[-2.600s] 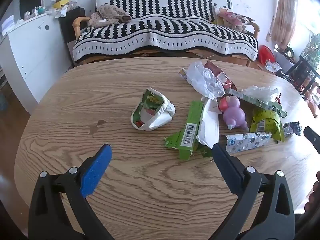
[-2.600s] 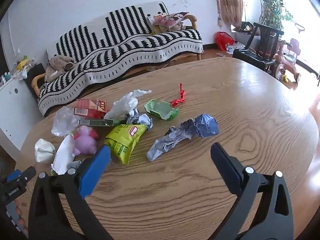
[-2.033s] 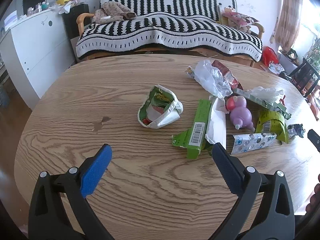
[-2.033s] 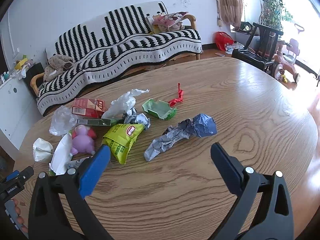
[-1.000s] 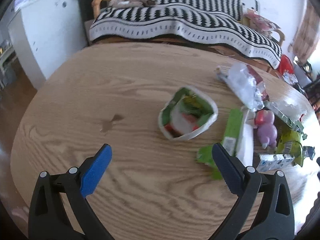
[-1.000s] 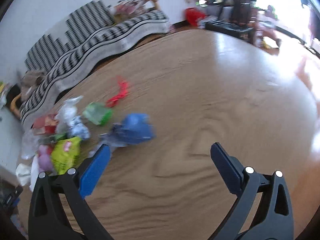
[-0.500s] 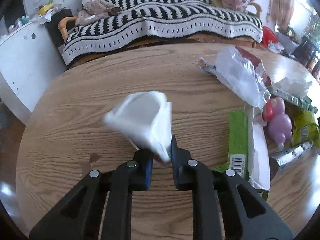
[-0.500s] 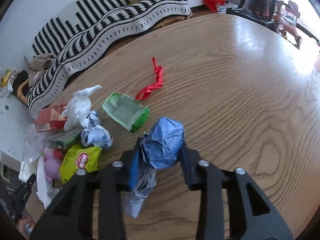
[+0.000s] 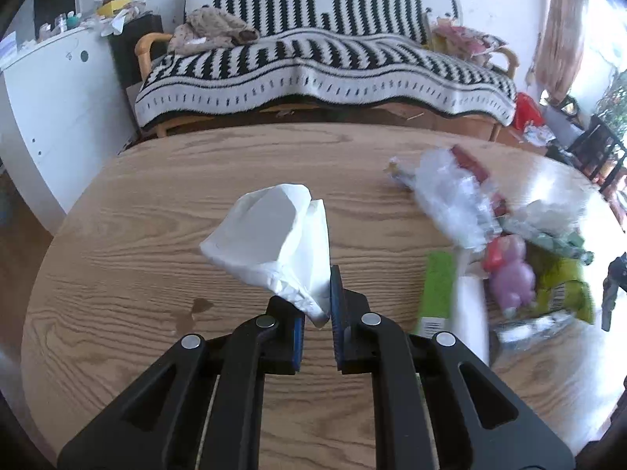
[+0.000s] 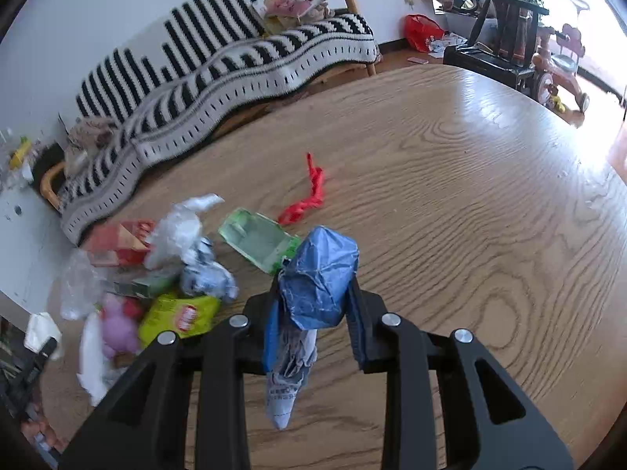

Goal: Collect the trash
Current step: 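Carry both held items to the black bin and open both tools over it, then raise both open tools from the bin back over the table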

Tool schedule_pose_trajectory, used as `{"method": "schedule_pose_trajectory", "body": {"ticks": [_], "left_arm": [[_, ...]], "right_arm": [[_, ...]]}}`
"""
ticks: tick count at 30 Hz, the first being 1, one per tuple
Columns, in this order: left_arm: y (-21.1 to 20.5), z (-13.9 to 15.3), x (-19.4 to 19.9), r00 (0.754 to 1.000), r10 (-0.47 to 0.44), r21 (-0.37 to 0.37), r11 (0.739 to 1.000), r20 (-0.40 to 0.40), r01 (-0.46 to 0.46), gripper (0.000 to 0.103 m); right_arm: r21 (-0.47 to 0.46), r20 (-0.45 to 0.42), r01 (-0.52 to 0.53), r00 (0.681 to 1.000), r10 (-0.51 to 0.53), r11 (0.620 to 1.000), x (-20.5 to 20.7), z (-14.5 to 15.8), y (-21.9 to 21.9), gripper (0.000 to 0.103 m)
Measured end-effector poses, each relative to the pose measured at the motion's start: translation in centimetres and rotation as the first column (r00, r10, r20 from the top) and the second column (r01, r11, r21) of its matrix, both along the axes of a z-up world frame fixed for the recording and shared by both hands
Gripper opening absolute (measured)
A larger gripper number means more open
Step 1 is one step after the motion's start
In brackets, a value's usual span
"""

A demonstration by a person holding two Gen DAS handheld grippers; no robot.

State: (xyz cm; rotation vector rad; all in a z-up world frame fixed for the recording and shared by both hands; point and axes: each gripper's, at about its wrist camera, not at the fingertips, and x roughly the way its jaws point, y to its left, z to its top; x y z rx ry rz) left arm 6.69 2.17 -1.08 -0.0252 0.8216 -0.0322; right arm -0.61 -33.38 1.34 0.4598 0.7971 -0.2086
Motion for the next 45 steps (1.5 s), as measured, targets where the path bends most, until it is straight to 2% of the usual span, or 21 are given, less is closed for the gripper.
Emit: {"method": "schedule_pose_trajectory", "body": {"ticks": [5, 7, 9, 10, 13, 14, 16, 17, 19, 21, 22, 25, 31, 35, 36, 37, 38, 39, 40, 44, 45], "left_arm": [[-5.3, 5.3, -5.0, 0.986, -0.122, -0.057, 0.990, 0.109, 0.129, 0.011], [-8.7, 7.4, -7.6, 0.967, -0.202, -0.053, 0.976, 0.153, 0.212, 0.011], [-13.4, 9.0, -11.0, 0.931, -0.317, -0.054, 0.942, 0.178, 0.331, 0.011], [-16.7, 9.7, -13.3, 0.899, -0.400, -0.065, 0.907, 0.179, 0.417, 0.011], [-22.8, 9.6, -17.5, 0.829, -0.541, -0.133, 0.819, 0.141, 0.558, 0.011], [-25.3, 9.1, -19.3, 0.796, -0.595, -0.171, 0.778, 0.111, 0.605, 0.011], [-29.4, 7.0, -22.5, 0.734, -0.678, -0.232, 0.709, 0.036, 0.666, 0.011], [-30.6, 5.9, -23.5, 0.713, -0.701, -0.252, 0.689, 0.005, 0.679, 0.011], [-33.9, 2.7, -26.7, 0.647, -0.758, -0.309, 0.638, -0.085, 0.706, 0.011], [-35.6, -0.5, -27.8, 0.602, -0.779, -0.337, 0.623, -0.177, 0.706, 0.011], [-37.0, -2.9, -29.0, 0.565, -0.788, -0.338, 0.615, -0.243, 0.712, 0.011], [-38.6, -6.8, -31.3, 0.500, -0.787, -0.320, 0.608, -0.360, 0.727, 0.010], [-41.6, -8.8, -30.0, 0.485, -0.776, -0.287, 0.610, -0.402, 0.738, 0.010], [-41.3, -9.4, -30.0, 0.445, -0.782, -0.313, 0.596, -0.436, 0.740, 0.011], [-41.3, -9.5, -30.1, 0.446, -0.774, -0.297, 0.600, -0.449, 0.743, 0.016], [-41.7, -9.6, -29.9, 0.443, -0.767, -0.291, 0.604, -0.464, 0.742, 0.042], [-41.7, -9.6, -29.9, 0.445, -0.762, -0.301, 0.612, -0.470, 0.731, 0.067], [-40.7, -9.3, -29.8, 0.455, -0.764, -0.311, 0.617, -0.458, 0.723, 0.096], [-40.3, -8.7, -29.8, 0.473, -0.773, -0.324, 0.617, -0.422, 0.718, 0.097], [-39.8, -7.5, -29.0, 0.481, -0.780, -0.333, 0.613, -0.400, 0.717, 0.097], [-39.4, -7.1, -28.8, 0.497, -0.777, -0.329, 0.620, -0.388, 0.712, 0.097]], "right_arm": [[0.017, 0.131, -0.027, 0.991, 0.025, 0.999, -5.5, 5.1, -1.4, 0.029], [-0.009, 0.159, -0.037, 0.986, 0.038, 0.999, -8.5, 6.9, -2.4, 0.029], [-0.046, 0.183, -0.023, 0.983, 0.031, 0.999, -12.2, 8.5, -4.0, 0.029], [-0.055, 0.187, -0.016, 0.982, 0.026, 0.998, -13.6, 9.0, -4.8, 0.029], [-0.077, 0.180, 0.014, 0.984, 0.000, 0.997, -18.8, 9.9, -8.0, 0.029], [-0.075, 0.171, 0.023, 0.985, -0.010, 0.997, -20.1, 9.8, -8.9, 0.029], [-0.083, 0.146, 0.047, 0.989, -0.035, 0.995, -23.0, 9.1, -10.6, 0.029], [-0.091, 0.125, 0.058, 0.991, -0.046, 0.994, -24.3, 8.5, -11.3, 0.029], [-0.080, 0.058, 0.074, 0.996, -0.069, 0.994, -26.7, 5.9, -12.8, 0.029], [-0.045, -0.044, 0.090, 0.995, -0.092, 0.995, -28.7, 1.7, -14.2, 0.029], [-0.023, -0.087, 0.101, 0.991, -0.102, 0.995, -29.4, -0.1, -14.7, 0.029], [0.021, -0.164, 0.126, 0.979, -0.121, 0.992, -31.0, -4.1, -15.3, 0.029], [0.071, -0.224, 0.153, 0.965, -0.134, 0.986, -32.2, -7.7, -16.3, 0.029], [0.117, -0.263, 0.185, 0.953, -0.150, 0.976, -32.4, -8.7, -16.8, 0.033], [0.128, -0.264, 0.195, 0.952, -0.156, 0.972, -32.4, -8.8, -17.3, 0.048], [0.129, -0.262, 0.212, 0.949, -0.173, 0.969, -32.6, -8.8, -17.6, 0.061], [0.122, -0.250, 0.226, 0.949, -0.190, 0.967, -32.9, -8.5, -18.3, 0.085], [0.106, -0.243, 0.234, 0.948, -0.203, 0.966, -33.1, -8.1, -18.4, 0.093], [0.098, -0.238, 0.239, 0.948, -0.210, 0.966, -33.1, -7.9, -18.7, 0.093], [0.101, -0.231, 0.260, 0.945, -0.232, 0.960, -33.6, -7.2, -19.7, 0.096], [0.100, -0.223, 0.263, 0.946, -0.236, 0.960, -33.8, -6.9, -19.8, 0.096]]}}
